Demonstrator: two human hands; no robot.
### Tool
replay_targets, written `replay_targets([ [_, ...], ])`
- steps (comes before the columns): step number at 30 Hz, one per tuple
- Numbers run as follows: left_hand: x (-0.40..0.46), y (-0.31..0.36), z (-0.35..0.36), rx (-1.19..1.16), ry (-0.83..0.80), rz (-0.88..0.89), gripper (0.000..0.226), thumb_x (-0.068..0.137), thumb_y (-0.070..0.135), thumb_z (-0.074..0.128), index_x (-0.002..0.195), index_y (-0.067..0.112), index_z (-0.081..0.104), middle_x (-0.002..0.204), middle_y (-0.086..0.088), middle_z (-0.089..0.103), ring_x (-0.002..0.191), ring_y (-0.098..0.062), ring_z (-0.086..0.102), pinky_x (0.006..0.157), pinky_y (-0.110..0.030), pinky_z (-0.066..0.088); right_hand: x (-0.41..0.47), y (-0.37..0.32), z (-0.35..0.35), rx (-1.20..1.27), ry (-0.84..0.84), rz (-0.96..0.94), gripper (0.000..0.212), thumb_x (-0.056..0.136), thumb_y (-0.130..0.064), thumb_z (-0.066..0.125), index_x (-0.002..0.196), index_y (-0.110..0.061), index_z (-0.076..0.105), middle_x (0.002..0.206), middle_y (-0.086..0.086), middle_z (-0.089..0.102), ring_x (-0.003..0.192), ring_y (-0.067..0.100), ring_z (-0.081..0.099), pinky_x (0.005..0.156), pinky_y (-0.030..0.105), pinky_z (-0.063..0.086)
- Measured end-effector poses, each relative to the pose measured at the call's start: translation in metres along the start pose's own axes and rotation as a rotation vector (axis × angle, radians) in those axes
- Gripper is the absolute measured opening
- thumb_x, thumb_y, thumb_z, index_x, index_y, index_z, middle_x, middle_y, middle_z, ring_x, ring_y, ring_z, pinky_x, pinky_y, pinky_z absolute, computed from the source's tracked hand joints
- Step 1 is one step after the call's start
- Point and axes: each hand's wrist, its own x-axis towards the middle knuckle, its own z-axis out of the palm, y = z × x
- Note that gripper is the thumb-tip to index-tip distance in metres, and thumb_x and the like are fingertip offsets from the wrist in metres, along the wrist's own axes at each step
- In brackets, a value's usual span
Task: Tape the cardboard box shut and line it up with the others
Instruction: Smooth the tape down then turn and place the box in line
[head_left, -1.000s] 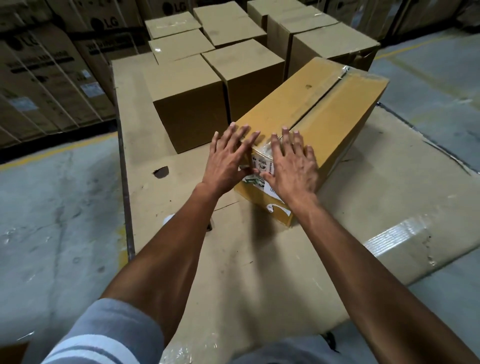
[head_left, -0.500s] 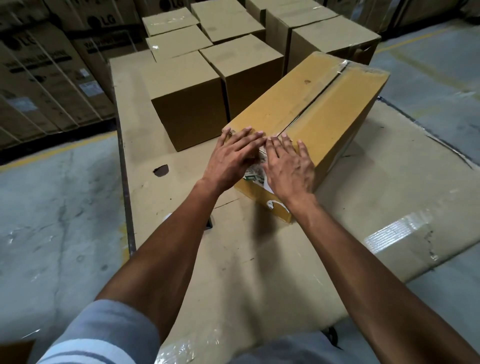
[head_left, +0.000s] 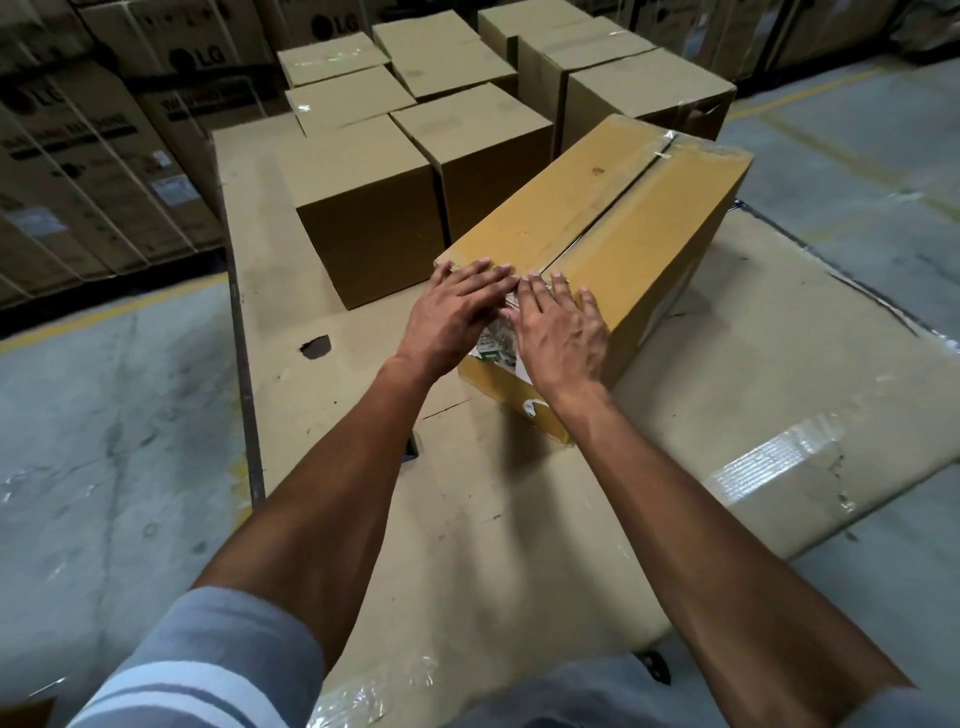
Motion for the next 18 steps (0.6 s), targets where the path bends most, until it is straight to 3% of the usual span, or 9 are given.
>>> replay_targets([
  [5, -0.004, -0.002, -0.002, 0.075, -0.027, 0.028, 0.076, 0.097, 0.028, 0.076, 0.164, 0.030, 0.040, 0.171, 0.004, 0.039, 0.160, -0.021, 0.031, 0.131, -0.056, 0.019, -0.001, 0.005, 0.003, -0.075, -0.045, -0.064, 0.076, 0.107, -0.053, 0.050, 0.166, -0.014, 0.025, 0.173, 0.007, 0.030, 0.161, 0.031, 0.028, 0.127, 0.053, 0.030],
  [13, -0.013, 0.017, -0.007, 0.154, -0.008, -0.036, 0.069, 0.100, 0.032, 0.073, 0.163, 0.030, 0.044, 0.168, 0.004, 0.045, 0.158, -0.022, 0.037, 0.129, -0.053, 0.025, -0.009, 0.015, -0.002, -0.066, -0.010, -0.141, 0.071, 0.107, -0.052, 0.050, 0.164, -0.014, 0.032, 0.169, 0.007, 0.039, 0.157, 0.031, 0.037, 0.124, 0.054, 0.034],
  [18, -0.031, 0.043, -0.013, 0.257, 0.050, -0.078, 0.062, 0.100, 0.036, 0.070, 0.159, 0.032, 0.049, 0.163, 0.004, 0.051, 0.151, -0.022, 0.047, 0.119, -0.051, 0.032, -0.020, 0.034, -0.004, -0.074, 0.004, -0.253, 0.067, 0.107, -0.054, 0.048, 0.162, -0.019, 0.038, 0.167, 0.003, 0.043, 0.154, 0.027, 0.042, 0.123, 0.052, 0.038],
])
